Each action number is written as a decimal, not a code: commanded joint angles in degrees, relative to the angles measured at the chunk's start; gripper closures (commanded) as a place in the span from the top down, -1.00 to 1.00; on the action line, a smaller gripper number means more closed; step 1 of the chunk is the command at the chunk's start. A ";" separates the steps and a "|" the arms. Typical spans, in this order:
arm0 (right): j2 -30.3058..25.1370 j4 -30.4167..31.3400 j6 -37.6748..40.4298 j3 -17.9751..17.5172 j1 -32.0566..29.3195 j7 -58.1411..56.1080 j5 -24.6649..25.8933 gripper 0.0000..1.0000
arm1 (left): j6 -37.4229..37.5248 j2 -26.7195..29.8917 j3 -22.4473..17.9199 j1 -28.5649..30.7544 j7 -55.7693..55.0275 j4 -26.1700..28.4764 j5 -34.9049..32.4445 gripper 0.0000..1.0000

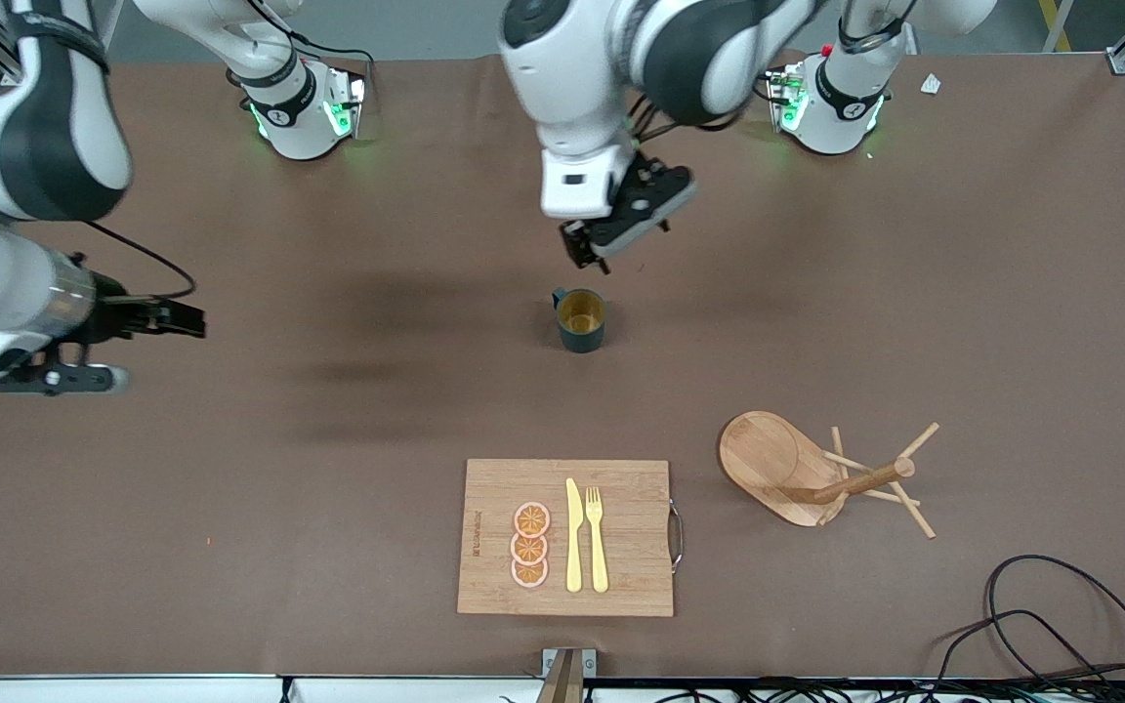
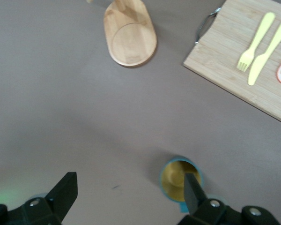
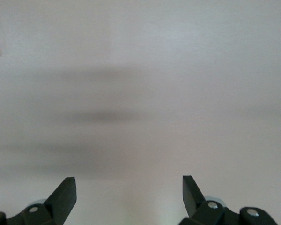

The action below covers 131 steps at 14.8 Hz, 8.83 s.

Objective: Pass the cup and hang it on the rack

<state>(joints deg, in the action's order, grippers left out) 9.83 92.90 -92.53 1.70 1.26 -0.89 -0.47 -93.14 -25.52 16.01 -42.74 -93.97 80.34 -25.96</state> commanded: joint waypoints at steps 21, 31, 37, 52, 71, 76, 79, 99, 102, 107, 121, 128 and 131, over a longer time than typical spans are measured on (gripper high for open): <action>-0.95 -11.16 13.34 -1.78 -11.54 -9.30 1.44 1.00 | -7.41 -32.84 -5.90 -19.84 -36.19 -7.83 -29.15 0.92; -3.67 -10.72 15.46 0.32 -5.14 -0.68 1.09 1.00 | -6.88 -33.28 -5.81 -20.45 -35.84 -7.47 -31.61 -0.99; -12.02 -2.55 12.55 3.22 -1.88 -2.45 1.26 1.00 | -6.88 -31.53 -5.81 -19.40 -31.73 -7.74 -31.08 -0.99; -17.39 -1.05 14.66 3.05 -2.05 0.27 1.62 1.00 | -17.51 -5.60 -3.09 7.91 3.60 -8.00 25.83 -0.99; -17.92 -1.23 13.87 2.96 -2.05 0.45 0.74 1.00 | 6.03 -7.34 -3.35 48.88 48.34 -7.03 89.41 -0.99; -18.00 -1.23 14.13 2.96 -2.05 0.36 0.74 1.00 | 7.44 -11.38 -3.35 52.22 55.02 -7.03 89.16 -0.99; -18.00 -1.23 14.13 2.79 -1.88 0.36 0.74 1.00 | 8.77 -12.71 -3.44 53.63 58.02 -7.03 88.98 -0.99; -18.27 -1.23 14.22 2.52 -1.70 0.36 0.74 1.00 | 10.52 -18.60 -3.70 59.79 68.92 -6.68 88.63 -0.65; -18.27 -1.23 14.13 2.43 -1.61 0.36 0.74 1.00 | 10.52 -17.99 -3.79 59.70 67.61 -6.95 88.71 0.00; -18.27 -1.23 14.22 2.35 -1.61 0.36 0.74 1.00 | 10.44 -14.39 -3.97 59.44 62.70 -7.47 87.66 0.99; -18.36 -1.23 14.39 2.17 -1.61 0.54 0.74 1.00 | 14.83 8.20 2.34 59.26 68.91 -6.95 45.43 1.00; -18.36 -1.23 14.92 2.17 -1.61 0.28 0.82 1.00 | 15.27 15.41 7.01 59.26 84.56 -5.54 28.00 1.00; -18.36 -1.23 14.92 2.17 -1.61 0.27 1.09 1.00 | 12.22 18.04 8.07 59.26 84.83 -2.74 26.06 1.00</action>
<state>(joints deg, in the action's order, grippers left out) -6.96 90.56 -77.76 3.59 -1.06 -1.44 0.19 -78.19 -10.77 23.28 16.05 -10.40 73.36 2.08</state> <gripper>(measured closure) 0.000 0.000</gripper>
